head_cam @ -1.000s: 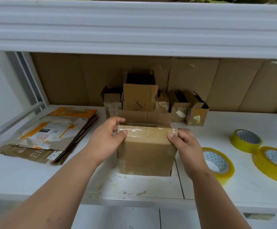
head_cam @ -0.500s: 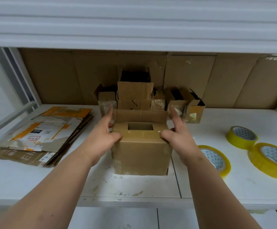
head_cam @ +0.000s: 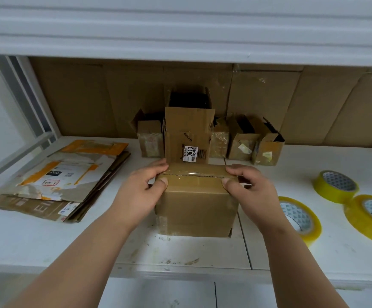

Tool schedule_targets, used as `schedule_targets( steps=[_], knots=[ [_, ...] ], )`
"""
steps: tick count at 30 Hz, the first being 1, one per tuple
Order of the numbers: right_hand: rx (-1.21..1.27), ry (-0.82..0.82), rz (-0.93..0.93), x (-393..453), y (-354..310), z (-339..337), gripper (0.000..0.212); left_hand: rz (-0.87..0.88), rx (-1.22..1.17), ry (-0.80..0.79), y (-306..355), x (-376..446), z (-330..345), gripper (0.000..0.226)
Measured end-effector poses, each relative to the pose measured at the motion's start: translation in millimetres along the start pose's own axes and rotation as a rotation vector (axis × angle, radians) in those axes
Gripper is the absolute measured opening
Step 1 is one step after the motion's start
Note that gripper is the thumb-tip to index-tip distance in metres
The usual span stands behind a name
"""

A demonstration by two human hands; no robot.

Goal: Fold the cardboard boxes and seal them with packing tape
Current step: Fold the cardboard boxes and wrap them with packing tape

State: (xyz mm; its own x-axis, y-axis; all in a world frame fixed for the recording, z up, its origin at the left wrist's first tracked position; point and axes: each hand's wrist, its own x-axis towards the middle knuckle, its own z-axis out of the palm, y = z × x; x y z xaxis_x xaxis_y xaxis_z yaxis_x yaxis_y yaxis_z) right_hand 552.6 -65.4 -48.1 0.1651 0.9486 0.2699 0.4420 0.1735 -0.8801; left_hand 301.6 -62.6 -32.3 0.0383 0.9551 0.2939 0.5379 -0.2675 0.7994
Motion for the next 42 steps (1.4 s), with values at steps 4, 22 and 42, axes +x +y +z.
schedule_targets(
  steps=[4, 22, 42],
  knots=[
    [-0.233, 0.040, -0.106, 4, -5, -4, 0.022, 0.095, 0.315, -0.049, 4, 5, -9, 0.038],
    [-0.214, 0.024, -0.154, -3, -3, 11, 0.039, 0.095, 0.366, -0.209, 3, -1, -10, 0.039],
    [-0.196, 0.101, -0.035, -35, -1, 8, 0.061, 0.138, 0.579, 0.092, 11, -22, 7, 0.039]
  ],
)
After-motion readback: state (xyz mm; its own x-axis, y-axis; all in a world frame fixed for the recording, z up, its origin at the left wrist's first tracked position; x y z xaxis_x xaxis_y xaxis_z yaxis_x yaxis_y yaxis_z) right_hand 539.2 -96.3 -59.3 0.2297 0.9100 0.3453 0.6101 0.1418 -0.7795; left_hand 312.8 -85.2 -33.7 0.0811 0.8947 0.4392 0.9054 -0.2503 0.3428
